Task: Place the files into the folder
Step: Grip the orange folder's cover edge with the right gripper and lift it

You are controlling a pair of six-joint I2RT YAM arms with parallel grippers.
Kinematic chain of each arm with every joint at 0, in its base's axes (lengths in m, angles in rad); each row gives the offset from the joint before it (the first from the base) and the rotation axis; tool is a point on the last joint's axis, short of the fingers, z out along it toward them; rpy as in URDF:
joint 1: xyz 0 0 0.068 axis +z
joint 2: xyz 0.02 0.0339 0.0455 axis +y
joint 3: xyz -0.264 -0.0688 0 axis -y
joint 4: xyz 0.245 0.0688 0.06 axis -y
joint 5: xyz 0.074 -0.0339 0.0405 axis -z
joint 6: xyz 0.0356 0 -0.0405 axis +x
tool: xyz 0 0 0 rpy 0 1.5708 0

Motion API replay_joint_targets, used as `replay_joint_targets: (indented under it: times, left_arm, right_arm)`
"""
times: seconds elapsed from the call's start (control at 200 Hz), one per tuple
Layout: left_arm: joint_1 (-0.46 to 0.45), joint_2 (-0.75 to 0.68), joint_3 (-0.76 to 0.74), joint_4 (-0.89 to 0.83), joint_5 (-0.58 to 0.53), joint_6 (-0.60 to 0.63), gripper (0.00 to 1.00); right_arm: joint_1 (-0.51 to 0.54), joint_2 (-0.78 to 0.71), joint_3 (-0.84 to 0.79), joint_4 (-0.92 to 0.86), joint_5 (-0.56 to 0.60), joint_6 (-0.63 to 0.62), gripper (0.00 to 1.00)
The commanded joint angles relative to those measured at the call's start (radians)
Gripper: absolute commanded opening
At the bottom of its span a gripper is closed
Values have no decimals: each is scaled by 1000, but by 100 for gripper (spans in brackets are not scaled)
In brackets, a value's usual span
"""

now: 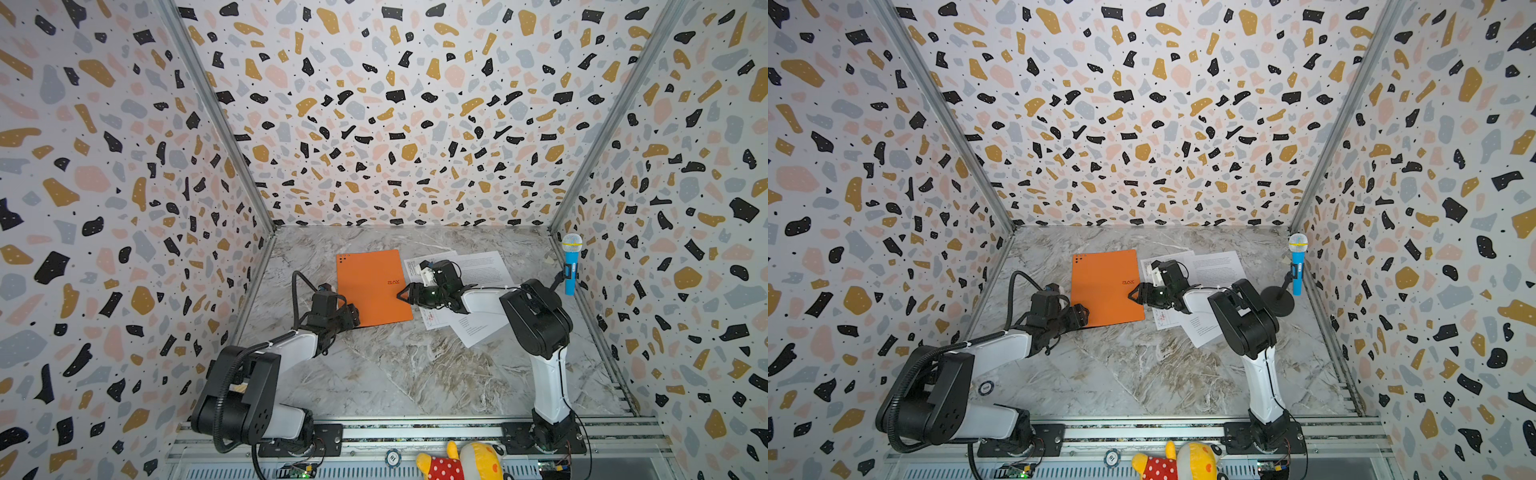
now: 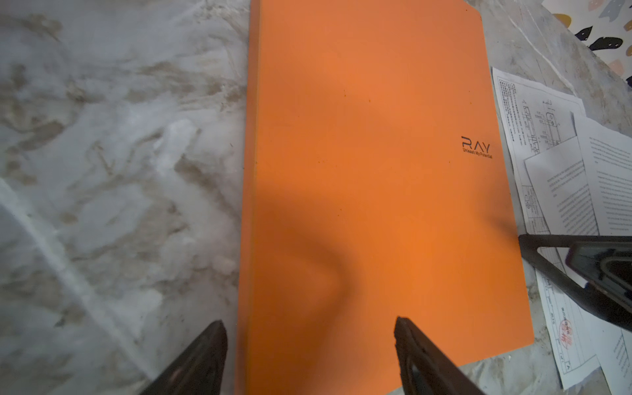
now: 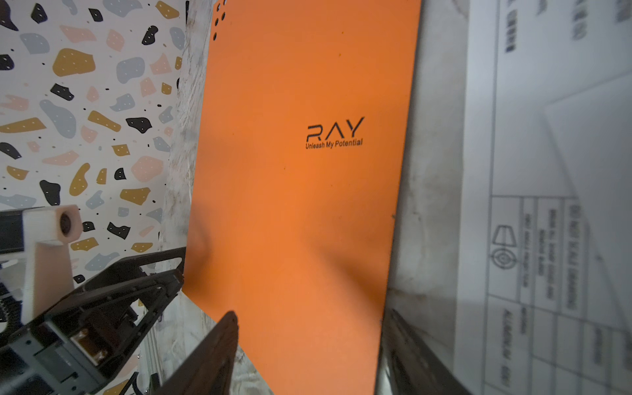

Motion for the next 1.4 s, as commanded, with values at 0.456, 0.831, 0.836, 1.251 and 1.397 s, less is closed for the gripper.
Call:
replay_joint_targets:
  times: [0.456,0.831,0.836,1.251,1.397]
  left_arm:
    - [-9,204,104,70,61,15,73]
    - [-23,127,63,99,101,4,73]
    - [-24,126,63,99,101,3,73]
    - [-30,46,8,109,135,-5,73]
    - [-32,26,-12,133,154,-25,74]
  right_arm:
    - [-6,-42,-18,-25,-58,4,66]
    - [-6,-134,-108,39,-105,31,61]
    - [-6,-135,-109,40,-105,32,61]
    - [-7,-248,-210,117,-150,90,57]
    - [-7,-274,-240,154,-157,120,55]
